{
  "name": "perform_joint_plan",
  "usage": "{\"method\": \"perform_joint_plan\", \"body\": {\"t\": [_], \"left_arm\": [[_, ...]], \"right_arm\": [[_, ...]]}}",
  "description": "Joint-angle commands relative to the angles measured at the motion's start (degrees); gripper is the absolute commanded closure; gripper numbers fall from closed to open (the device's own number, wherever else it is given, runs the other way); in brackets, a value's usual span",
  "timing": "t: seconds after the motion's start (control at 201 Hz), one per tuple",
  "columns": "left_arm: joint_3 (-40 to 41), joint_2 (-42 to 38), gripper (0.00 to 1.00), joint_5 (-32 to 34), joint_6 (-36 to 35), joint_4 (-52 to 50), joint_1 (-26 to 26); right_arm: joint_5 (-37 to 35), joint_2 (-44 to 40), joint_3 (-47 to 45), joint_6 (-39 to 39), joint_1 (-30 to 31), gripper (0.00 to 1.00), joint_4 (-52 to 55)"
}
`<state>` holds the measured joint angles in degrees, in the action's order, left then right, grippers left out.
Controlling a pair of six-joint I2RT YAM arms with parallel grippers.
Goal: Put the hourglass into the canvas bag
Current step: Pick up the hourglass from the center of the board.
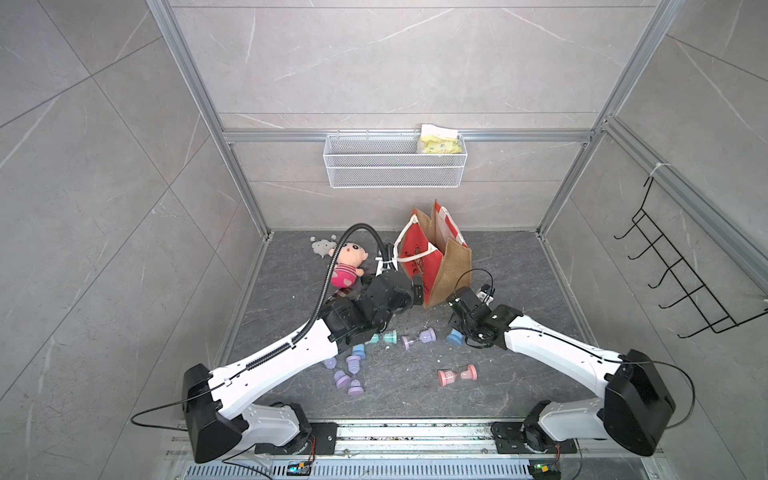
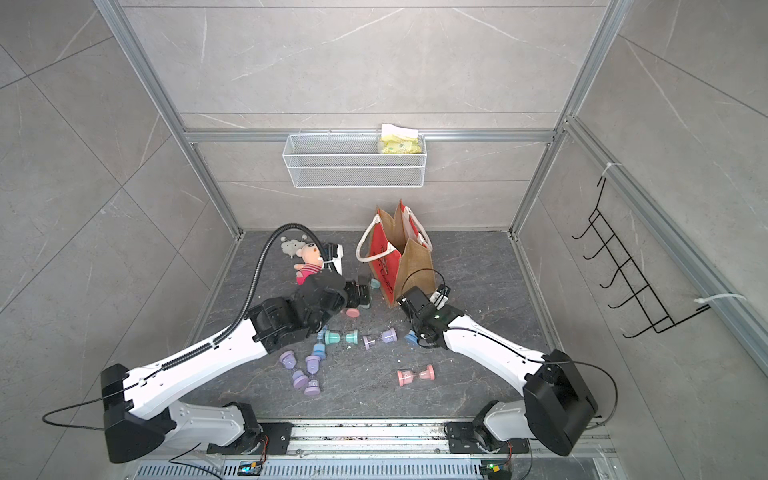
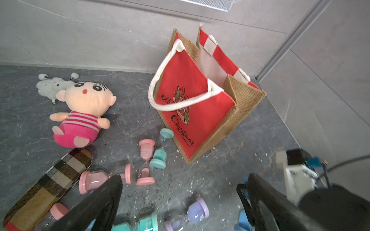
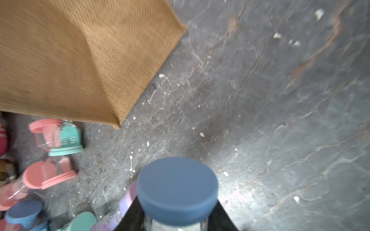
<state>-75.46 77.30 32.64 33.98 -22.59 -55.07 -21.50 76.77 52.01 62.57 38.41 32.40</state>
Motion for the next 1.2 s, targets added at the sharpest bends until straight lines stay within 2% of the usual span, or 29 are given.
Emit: {"method": "perform_joint_plan", "body": {"t": [0.0,0.105,0.234,0.373,0.523,0.747,0.976,1.195], "left_arm": [[-5.3,4.0,0.0,-3.5,1.9,-1.2,3.3],[-10.8,9.7,0.02,-9.8,4.6,-2.1,7.9],[-16.9,16.1,0.06,-10.9,4.8,0.0,11.1],[-24.0,23.4,0.1,-16.2,6.9,0.8,14.2],[-31.9,30.8,0.15,-19.6,8.0,1.2,14.8],[-40.7,39.7,0.21,-20.4,9.6,-0.5,14.8],[-49.4,46.9,0.38,-17.8,8.6,-6.2,14.9],[-52.3,49.6,0.63,-18.0,6.3,-8.2,15.0]], "right_arm": [[-2.4,-4.5,2.6,-6.6,-1.5,1.0,3.1],[-2.4,-7.2,5.0,-11.2,-2.5,1.0,3.4],[-3.2,-9.1,9.0,-16.1,-3.0,1.0,4.3],[-3.1,-9.6,13.6,-20.2,-3.6,1.0,3.9],[-2.9,-8.5,18.5,-23.6,-4.3,1.0,3.2],[-3.7,-6.4,23.8,-26.3,-5.5,1.0,3.1],[-2.5,-5.2,26.3,-27.5,-6.7,1.0,3.2],[-2.2,-5.3,27.2,-28.7,-7.3,1.0,3.6]]}}
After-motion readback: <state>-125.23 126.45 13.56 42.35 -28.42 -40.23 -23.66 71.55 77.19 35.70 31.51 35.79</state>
